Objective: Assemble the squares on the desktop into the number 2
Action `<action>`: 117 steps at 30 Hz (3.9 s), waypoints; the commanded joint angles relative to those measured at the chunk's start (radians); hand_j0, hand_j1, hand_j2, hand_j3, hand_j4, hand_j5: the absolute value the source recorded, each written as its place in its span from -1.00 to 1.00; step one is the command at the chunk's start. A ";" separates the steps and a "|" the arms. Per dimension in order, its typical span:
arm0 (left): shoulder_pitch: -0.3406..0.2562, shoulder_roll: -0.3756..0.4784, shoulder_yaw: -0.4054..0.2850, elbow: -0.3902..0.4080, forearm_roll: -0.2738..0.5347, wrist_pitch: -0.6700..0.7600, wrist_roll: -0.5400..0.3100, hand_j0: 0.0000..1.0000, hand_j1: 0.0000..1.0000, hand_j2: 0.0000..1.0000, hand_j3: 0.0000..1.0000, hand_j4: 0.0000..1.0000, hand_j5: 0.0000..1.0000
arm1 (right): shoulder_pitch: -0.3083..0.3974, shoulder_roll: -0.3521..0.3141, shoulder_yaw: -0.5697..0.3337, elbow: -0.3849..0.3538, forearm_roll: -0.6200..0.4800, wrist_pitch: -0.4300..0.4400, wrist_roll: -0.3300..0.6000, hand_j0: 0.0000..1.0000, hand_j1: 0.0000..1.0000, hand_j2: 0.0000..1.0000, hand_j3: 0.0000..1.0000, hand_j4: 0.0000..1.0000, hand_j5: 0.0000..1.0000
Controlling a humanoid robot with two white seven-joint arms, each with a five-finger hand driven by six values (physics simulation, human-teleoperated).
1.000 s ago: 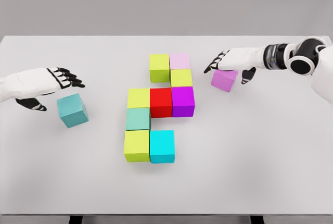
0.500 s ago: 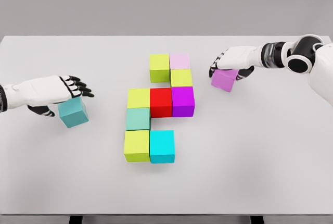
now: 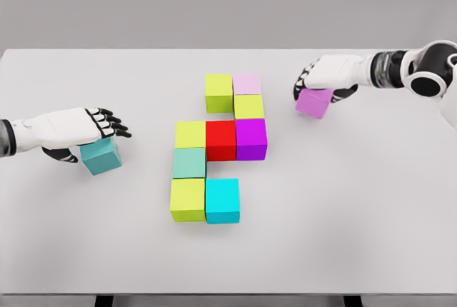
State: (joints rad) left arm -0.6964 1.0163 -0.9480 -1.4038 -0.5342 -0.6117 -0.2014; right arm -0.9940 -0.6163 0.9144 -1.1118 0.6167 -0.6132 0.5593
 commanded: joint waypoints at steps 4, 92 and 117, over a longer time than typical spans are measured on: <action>-0.003 -0.010 0.002 -0.001 0.005 0.001 0.000 0.81 0.81 0.81 0.81 0.81 0.81 | 0.012 -0.043 -0.022 -0.036 -0.008 0.002 -0.001 0.28 0.28 0.28 0.28 0.28 0.28; -0.322 -0.482 0.015 0.626 -0.036 0.001 -0.029 0.39 0.39 0.39 0.39 0.39 0.39 | 0.331 -0.457 -0.181 -0.629 -0.302 0.002 -0.002 0.98 0.98 0.98 0.98 0.98 0.98; -0.321 -0.463 0.028 0.615 -0.001 0.001 -0.024 1.00 1.00 1.00 1.00 1.00 1.00 | -0.296 -0.399 0.594 -0.385 -0.199 0.002 -0.180 0.97 0.97 0.97 0.97 0.97 0.97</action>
State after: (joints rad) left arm -1.0170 0.5452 -0.9215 -0.7718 -0.5490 -0.6122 -0.2261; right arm -1.2885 -1.0164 1.4724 -1.4751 0.4212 -0.6125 0.4023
